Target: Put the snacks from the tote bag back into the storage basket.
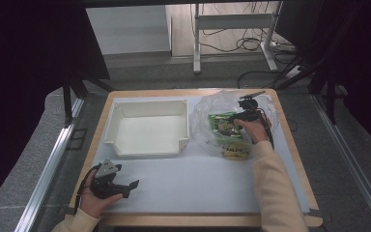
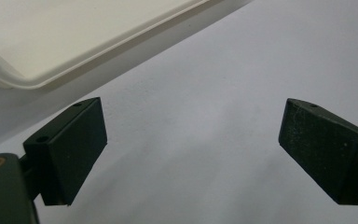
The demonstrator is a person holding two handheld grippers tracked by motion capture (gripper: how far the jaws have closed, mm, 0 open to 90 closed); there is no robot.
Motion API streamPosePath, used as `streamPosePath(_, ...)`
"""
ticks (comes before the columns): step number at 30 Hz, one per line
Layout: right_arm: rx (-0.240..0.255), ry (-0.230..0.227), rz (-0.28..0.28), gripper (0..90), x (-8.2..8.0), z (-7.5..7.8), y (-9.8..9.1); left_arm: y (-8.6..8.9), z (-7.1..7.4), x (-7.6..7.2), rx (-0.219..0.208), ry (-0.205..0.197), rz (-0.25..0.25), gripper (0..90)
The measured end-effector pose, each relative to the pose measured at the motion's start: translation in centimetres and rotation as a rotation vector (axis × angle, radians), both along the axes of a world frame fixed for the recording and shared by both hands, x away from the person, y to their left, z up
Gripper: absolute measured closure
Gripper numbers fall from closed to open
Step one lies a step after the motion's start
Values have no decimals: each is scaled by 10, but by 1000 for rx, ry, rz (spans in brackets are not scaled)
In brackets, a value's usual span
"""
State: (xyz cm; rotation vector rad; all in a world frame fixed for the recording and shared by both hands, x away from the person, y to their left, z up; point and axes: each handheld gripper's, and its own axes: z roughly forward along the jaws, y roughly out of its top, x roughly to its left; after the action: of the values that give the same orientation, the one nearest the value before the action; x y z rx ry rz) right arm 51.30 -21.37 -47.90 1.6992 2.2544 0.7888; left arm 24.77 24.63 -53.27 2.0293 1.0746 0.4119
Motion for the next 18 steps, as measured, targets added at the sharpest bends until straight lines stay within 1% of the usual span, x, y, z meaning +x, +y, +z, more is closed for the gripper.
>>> streamPosePath(12,-20,21,11,452,2,-4,2,0,0,0,-3,2,0,79)
streamPosePath(13,-14,22,7,460,2,-5,2,0,0,0,-4,2,0,79)
streamPosePath(15,-18,25,11,480,3,-7,1,0,0,0,-4,2,0,79)
streamPosePath(18,-21,42,10,515,5,-8,0,1,0,0,-4,1,-1,78)
